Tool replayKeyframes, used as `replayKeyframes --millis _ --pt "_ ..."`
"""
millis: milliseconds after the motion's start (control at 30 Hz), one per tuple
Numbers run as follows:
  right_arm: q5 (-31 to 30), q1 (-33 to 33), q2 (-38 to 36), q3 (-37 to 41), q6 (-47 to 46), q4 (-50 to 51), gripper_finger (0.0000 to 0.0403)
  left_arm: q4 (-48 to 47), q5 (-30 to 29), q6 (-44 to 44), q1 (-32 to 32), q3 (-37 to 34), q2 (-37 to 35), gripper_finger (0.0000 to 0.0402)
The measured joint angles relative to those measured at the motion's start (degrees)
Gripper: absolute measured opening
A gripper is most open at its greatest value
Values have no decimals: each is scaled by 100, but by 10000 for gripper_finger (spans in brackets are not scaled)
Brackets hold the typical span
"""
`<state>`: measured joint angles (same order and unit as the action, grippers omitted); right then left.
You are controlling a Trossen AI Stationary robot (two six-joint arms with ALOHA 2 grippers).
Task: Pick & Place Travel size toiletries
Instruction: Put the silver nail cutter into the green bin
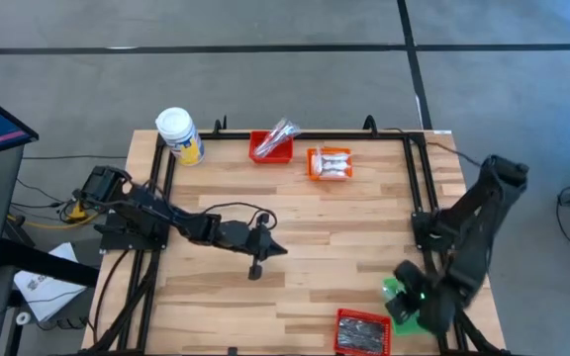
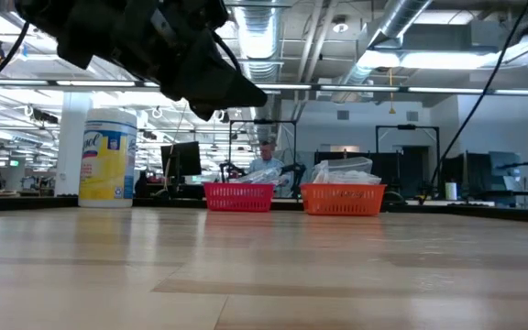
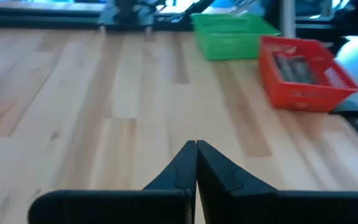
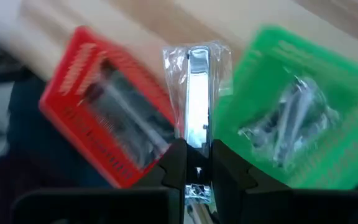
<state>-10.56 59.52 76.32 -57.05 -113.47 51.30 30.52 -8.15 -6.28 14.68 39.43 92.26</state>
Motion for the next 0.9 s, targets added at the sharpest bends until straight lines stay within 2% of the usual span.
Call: replayKeyframes --millis 133,267,400,567,700,900 --pt "-471 610 996 -632 -1813 984 39 329 12 2 202 -69 0 1" --pt "339 508 1962 -1201 -1926 1397 39 534 9 52 398 -71 -1 1" --pt "547 271 2633 -1609 -1762 1597 43 694 -39 182 566 -71 -1 1" --pt "901 149 2719 -1788 -1724 2232 42 745 -106 201 640 -71 -1 1" --pt "924 148 2516 -1789 -1715 2488 46 767 -113 286 640 -71 -1 1" --pt "976 145 2477 -1786 -1477 2497 64 789 -136 326 640 -71 -1 1"
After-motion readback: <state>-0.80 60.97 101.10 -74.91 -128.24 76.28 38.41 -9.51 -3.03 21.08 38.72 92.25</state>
